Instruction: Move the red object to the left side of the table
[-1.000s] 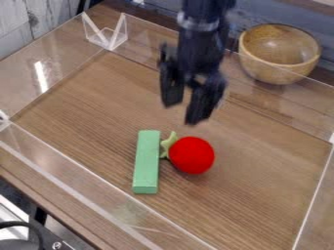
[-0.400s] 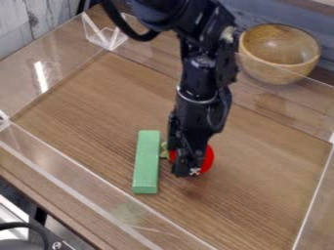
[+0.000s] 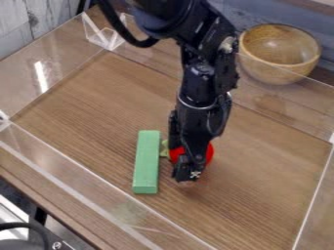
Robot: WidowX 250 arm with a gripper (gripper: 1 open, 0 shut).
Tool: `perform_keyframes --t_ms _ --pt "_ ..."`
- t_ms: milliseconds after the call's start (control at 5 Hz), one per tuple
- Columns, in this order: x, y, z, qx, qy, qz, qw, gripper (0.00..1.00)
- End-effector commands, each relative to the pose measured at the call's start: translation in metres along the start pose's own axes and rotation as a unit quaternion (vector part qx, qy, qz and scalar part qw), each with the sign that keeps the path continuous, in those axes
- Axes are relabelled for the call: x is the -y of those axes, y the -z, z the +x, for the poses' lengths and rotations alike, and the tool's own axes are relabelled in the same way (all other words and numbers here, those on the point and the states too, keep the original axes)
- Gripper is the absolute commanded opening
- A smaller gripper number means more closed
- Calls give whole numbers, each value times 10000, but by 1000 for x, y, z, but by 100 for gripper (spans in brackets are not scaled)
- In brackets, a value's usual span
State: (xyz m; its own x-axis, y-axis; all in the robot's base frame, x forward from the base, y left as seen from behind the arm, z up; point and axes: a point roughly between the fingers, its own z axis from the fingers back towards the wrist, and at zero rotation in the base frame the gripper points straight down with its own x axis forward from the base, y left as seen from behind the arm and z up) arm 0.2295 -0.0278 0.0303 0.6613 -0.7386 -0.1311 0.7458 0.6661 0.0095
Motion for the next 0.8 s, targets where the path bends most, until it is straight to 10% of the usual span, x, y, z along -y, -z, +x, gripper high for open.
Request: perform_keyframes --t_ms 0,600 --pt "-4 -1 5 120 30 208 9997 100" --pt "-8 10 7 232 -19 345 9991 100"
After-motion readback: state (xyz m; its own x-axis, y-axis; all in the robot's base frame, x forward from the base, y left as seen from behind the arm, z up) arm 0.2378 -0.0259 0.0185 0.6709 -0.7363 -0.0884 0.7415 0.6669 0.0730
